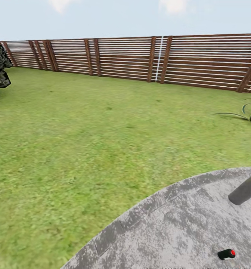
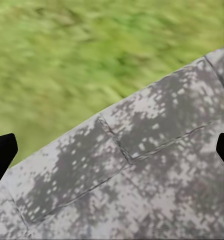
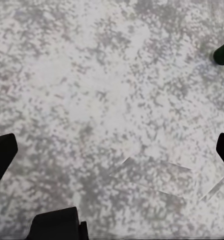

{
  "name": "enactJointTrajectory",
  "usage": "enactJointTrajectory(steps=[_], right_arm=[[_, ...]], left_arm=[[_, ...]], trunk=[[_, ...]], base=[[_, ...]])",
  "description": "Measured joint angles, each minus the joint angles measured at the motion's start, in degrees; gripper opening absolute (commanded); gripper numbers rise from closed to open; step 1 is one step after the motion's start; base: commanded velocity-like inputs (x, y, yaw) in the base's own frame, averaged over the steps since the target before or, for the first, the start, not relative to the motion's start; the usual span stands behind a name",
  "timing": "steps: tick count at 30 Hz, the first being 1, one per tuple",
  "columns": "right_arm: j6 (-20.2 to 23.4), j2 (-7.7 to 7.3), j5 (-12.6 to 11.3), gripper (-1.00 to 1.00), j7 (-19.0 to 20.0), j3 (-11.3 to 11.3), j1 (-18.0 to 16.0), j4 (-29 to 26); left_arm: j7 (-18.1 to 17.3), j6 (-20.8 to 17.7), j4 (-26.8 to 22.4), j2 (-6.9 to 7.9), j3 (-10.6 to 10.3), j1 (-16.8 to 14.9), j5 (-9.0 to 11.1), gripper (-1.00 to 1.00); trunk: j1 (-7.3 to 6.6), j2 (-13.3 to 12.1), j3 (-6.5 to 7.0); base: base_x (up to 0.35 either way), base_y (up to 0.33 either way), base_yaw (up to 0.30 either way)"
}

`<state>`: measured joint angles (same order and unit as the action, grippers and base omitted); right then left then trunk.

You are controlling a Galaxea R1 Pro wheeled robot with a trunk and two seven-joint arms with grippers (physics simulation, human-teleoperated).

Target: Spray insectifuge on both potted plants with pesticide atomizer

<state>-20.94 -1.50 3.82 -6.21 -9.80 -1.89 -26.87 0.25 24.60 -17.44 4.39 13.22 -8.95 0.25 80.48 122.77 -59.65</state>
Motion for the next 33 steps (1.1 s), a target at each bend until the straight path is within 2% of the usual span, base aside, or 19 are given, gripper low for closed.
enactJointTrajectory(steps=[33], right_arm=[[0.04,-0.02,0.0,1.0,-0.03,-0.08,-0.03,0.18]], left_arm=[[0.02,0.0,0.0,0.0,0.0,0.0,0.0,1.0]], trunk=[[0.0,0.0,-0.1]], base=[[0.0,0.0,-0.296]])
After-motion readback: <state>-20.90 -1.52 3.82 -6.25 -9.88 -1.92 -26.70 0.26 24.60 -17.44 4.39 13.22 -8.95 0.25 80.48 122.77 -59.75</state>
